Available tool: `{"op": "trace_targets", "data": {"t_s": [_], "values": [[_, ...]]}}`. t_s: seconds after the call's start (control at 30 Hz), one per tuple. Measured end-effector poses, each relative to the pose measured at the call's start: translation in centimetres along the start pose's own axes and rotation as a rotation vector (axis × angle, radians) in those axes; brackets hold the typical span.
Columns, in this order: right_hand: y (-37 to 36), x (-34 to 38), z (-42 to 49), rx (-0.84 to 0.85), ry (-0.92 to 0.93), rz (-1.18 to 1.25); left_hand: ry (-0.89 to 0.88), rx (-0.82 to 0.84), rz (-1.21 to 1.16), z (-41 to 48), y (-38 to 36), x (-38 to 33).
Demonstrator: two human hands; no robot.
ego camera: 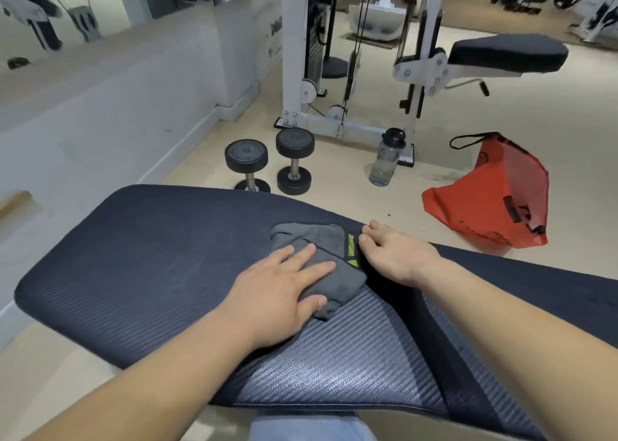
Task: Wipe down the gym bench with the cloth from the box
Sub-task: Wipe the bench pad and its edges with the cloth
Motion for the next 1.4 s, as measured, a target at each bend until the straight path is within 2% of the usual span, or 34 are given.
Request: {"op": "trace_targets", "data": {"t_s": [0.1,0.27,0.4,0.5,0.57,0.7,0.83,1.0,1.07,1.23,1.4], "values": [[-0.2,-0.1,0.3,-0.012,-0.076,0.032,0.123,-0.073,-0.069,1.0,0.0,1.0],[-0.1,0.2,0.1,-0.065,-0.192,0.018,0.134,-0.074,-0.042,0.9,0.1,-0.1],[-0.4,0.1,-0.3,-0.099,-0.215,0.027,-0.087,-0.033,0.094,-1.2,-0.1,-2.9],[-0.3,0.2,-0.7,-0.069,-0.233,-0.006,-0.19,-0.017,0.072,-1.4,0.3,-1.4],[0.4,0.7,-1.1,-0.121,-0.231,0.012,-0.109,-0.058,0.019,-0.4,0.6,0.6],[1.6,2.6,-3.1,-0.351,-0.164,0.136,0.064,-0.143,-0.017,1.3,0.1,2.0],[1.3,2.8,-5.5,-0.383,-0.077,0.202,0.139,-0.128,-0.078,0.2,0.2,0.4],[0.8,-0.7,-8.1,-0.414,-0.076,0.296,-0.155,0.0,-0.078,-4.2,-1.8,-6.9],[0.5,-1.9,-9.3,-0.473,-0.063,0.286,-0.195,0.014,-0.091,-4.1,-1.6,-7.1],[1.7,-3.8,-11.2,-0.638,-0.059,0.145,-0.121,-0.099,-0.04,-1.1,-0.6,-6.5],[2.8,-2.9,-7.9,-0.608,-0.022,0.184,0.085,-0.133,-0.095,3.2,-0.8,-4.9]]}}
Point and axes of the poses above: each hand's wrist, its own z-axis towards the middle knuckle, its own y-axis out of the back of the hand, x = y × z, the point moved 7 cm from there along z, towards the middle knuckle, and after that the axes turned 4 degrees about -z, right-handed, at the moved point
